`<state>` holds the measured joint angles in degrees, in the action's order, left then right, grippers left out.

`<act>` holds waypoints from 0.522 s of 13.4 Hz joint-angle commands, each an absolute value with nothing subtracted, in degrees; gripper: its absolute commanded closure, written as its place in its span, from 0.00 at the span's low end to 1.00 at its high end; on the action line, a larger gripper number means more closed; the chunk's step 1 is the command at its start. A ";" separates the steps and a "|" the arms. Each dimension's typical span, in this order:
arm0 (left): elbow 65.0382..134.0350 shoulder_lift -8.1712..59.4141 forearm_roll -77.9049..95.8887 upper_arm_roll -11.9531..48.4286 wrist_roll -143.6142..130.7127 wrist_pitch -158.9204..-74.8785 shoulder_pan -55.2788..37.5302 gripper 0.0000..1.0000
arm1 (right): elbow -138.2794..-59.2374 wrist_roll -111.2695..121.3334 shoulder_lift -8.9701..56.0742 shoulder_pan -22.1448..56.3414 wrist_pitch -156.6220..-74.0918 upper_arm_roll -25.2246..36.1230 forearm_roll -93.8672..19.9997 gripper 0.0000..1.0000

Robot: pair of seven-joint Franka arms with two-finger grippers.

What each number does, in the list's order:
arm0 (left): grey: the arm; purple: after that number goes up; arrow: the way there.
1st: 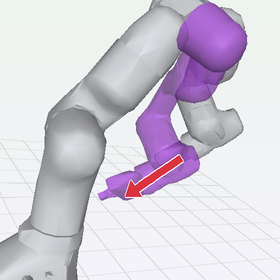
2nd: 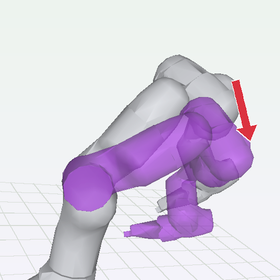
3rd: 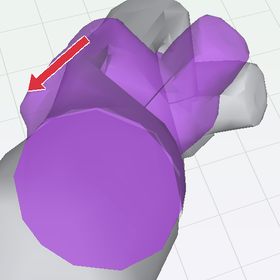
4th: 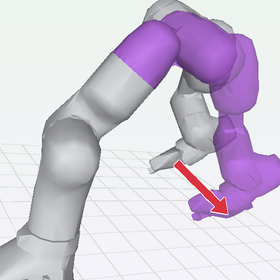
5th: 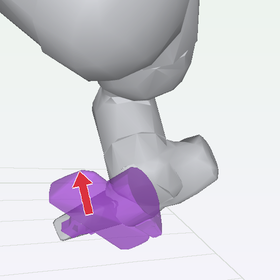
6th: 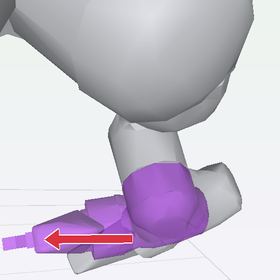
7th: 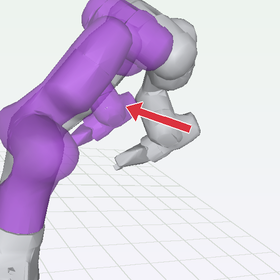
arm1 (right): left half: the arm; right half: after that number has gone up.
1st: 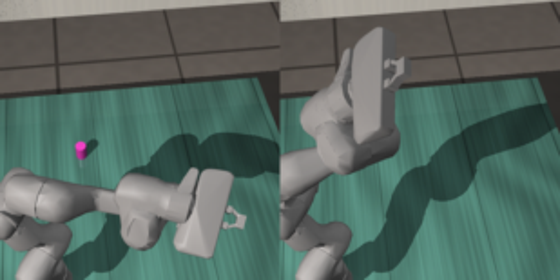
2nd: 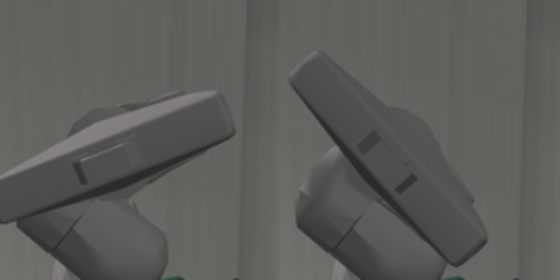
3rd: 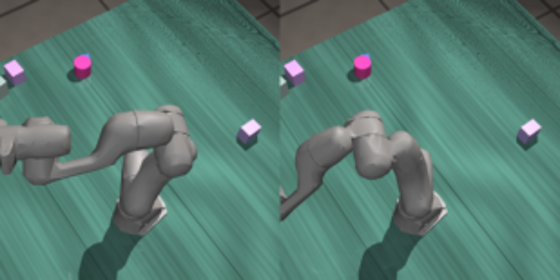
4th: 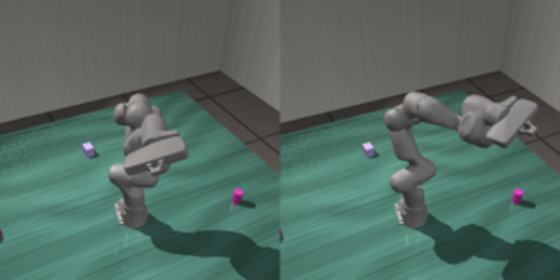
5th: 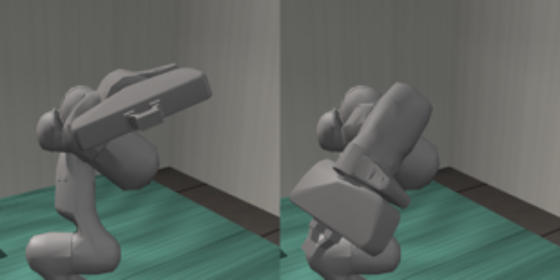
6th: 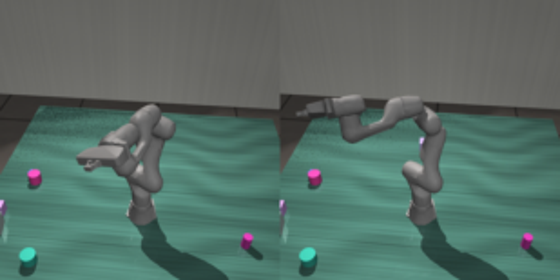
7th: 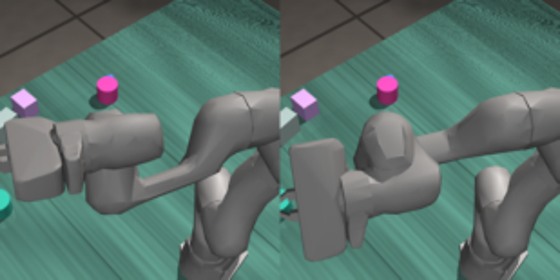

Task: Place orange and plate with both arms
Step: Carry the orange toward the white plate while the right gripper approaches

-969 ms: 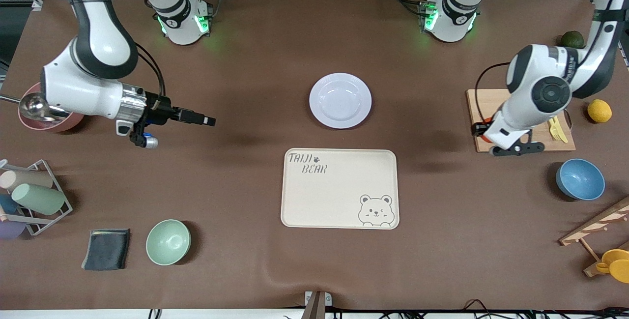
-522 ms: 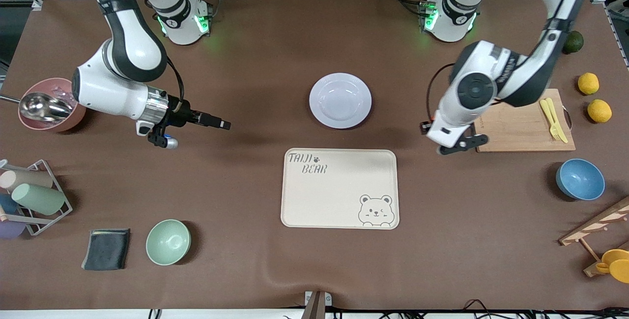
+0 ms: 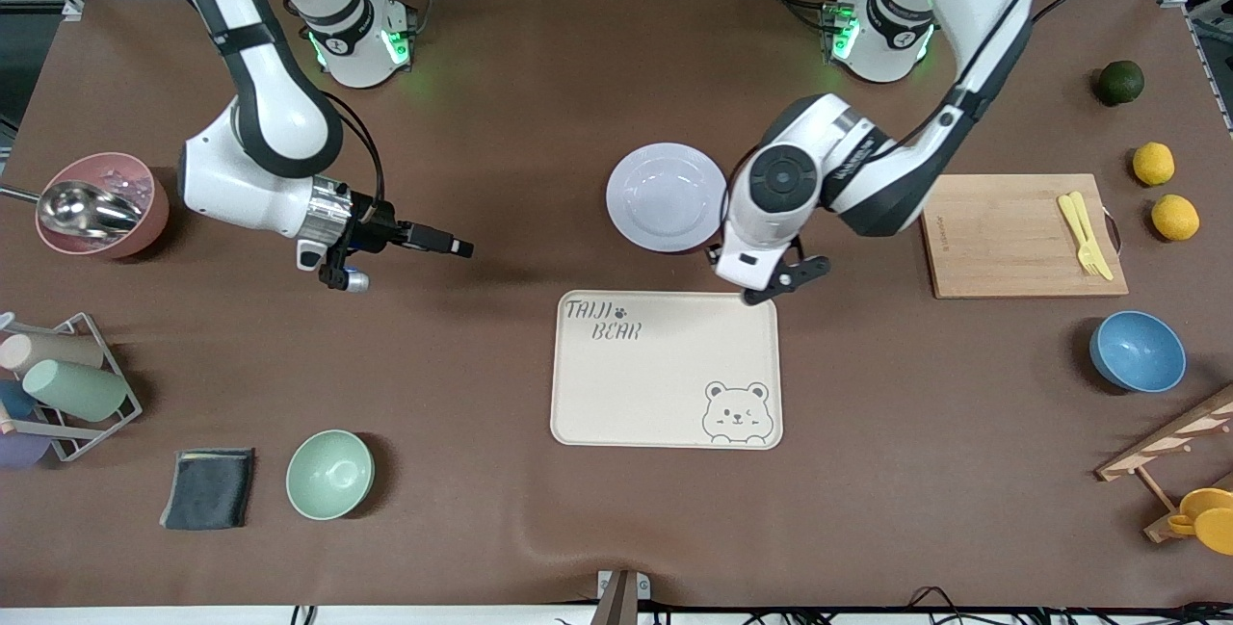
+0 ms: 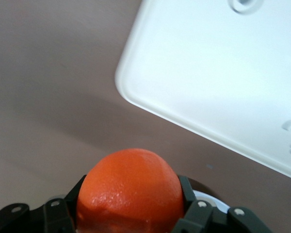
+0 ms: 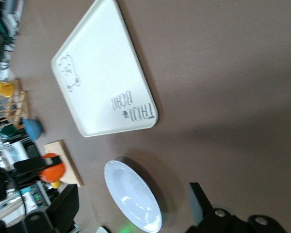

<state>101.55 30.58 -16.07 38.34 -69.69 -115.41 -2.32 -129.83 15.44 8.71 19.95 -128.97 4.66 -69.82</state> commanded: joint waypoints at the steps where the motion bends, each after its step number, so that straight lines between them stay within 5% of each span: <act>1: 95.02 37.60 -15.64 37.97 -75.04 -113.38 -8.07 0.98 | -131.04 21.44 9.84 21.18 -129.73 5.10 -75.41 0.00; 7: 95.36 42.01 -15.56 37.79 -84.45 -113.38 -15.28 0.98 | -131.57 21.71 9.84 23.81 -129.73 5.10 -75.50 0.00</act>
<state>97.28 40.38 -16.07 38.17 -82.17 -115.08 -13.23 -130.51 20.42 10.55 22.10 -129.02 4.63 -73.86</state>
